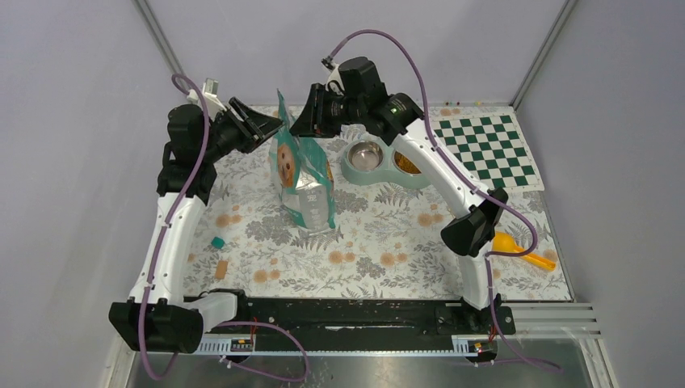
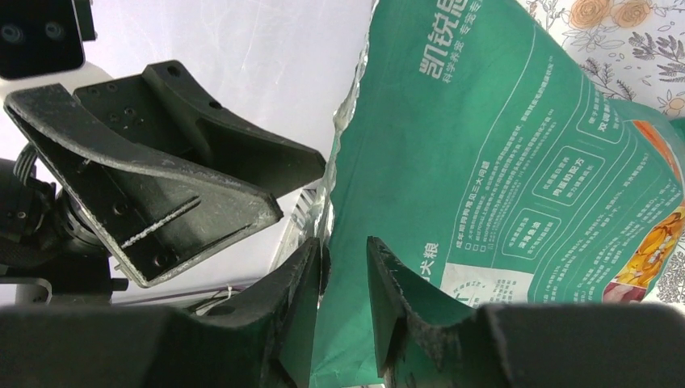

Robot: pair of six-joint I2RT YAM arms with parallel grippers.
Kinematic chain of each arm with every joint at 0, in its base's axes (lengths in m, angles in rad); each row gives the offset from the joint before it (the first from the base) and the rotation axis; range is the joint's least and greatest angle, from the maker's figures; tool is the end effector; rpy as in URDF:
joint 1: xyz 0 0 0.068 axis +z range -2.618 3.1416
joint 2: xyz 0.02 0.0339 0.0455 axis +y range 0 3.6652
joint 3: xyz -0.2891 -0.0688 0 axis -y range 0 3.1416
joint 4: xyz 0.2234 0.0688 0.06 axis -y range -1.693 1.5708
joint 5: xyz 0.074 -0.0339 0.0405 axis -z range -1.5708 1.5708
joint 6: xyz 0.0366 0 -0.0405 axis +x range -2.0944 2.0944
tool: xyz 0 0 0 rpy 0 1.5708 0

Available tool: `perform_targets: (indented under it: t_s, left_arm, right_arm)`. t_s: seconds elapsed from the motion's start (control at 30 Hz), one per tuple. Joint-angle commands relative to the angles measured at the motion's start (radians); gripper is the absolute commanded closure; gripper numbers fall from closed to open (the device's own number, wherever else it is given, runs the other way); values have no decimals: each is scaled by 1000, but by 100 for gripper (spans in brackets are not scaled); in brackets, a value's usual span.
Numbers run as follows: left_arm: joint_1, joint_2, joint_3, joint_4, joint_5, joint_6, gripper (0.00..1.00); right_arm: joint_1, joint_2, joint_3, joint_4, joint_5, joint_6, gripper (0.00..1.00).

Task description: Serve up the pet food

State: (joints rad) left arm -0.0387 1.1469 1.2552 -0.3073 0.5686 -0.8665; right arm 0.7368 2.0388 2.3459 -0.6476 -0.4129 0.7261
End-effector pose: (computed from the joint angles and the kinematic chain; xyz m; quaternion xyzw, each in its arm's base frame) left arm 0.2185 -0.0282 0.4401 -0.1361 0.7515 -0.4611 0.4518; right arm 0.3209 0.3109 0.4603 -0.1226 0.7987 0.5019 0.3085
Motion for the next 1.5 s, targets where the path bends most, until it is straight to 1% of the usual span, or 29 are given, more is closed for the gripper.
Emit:
perform_targets:
  t_s: [0.0, 0.07, 0.27, 0.33, 0.4, 0.5, 0.63, 0.73, 0.77, 0.8, 0.93, 1.0, 1.1, 1.13, 1.27, 1.47]
  left_arm:
    - [-3, 13, 6, 80, 52, -17, 55]
    - [-4, 18, 7, 84, 56, -18, 54]
    - [-6, 38, 4, 97, 62, -25, 53]
    - [-6, 45, 6, 98, 62, -19, 53]
    - [-8, 42, 4, 98, 55, 18, 56]
    - [-16, 23, -4, 98, 23, 83, 55]
    - [-25, 17, 2, 106, 34, 108, 48]
    - [-29, 24, 1, 106, 26, 108, 46]
    - [-29, 27, 0, 104, 23, 105, 47]
    - [-29, 31, -1, 101, 19, 103, 50]
    - [-29, 34, -2, 84, -3, 109, 66]
    - [-29, 33, 1, 79, -11, 116, 73]
    - [-29, 26, 3, 72, -20, 122, 79]
    - [-29, 23, 1, 71, -24, 122, 79]
    - [-29, 7, -9, 70, -42, 123, 78]
    - [-29, 1, -20, 70, -46, 117, 73]
  right_arm:
    - [24, -22, 17, -54, -22, -44, 66]
    - [27, -25, 17, -52, -20, -48, 67]
    - [30, 1, 62, -49, 4, -42, 80]
    - [29, 0, 49, -20, 10, -29, 83]
    - [30, -9, 30, 9, 16, -13, 85]
    - [30, -21, 2, 51, 19, 4, 88]
    - [29, -19, 0, 59, 8, 9, 89]
    - [29, -17, -7, 59, 0, 15, 85]
    - [30, -19, -13, 59, 3, 21, 83]
    - [30, -23, -20, 59, 7, 25, 81]
    - [30, -45, -46, 59, 27, 29, 83]
    - [30, -51, -54, 59, 33, 37, 86]
    - [30, -59, -63, 59, 49, 52, 95]
    - [30, -62, -65, 59, 56, 55, 100]
    - [29, -84, -86, 60, 87, 61, 100]
    - [29, -116, -136, 95, 95, 84, 100]
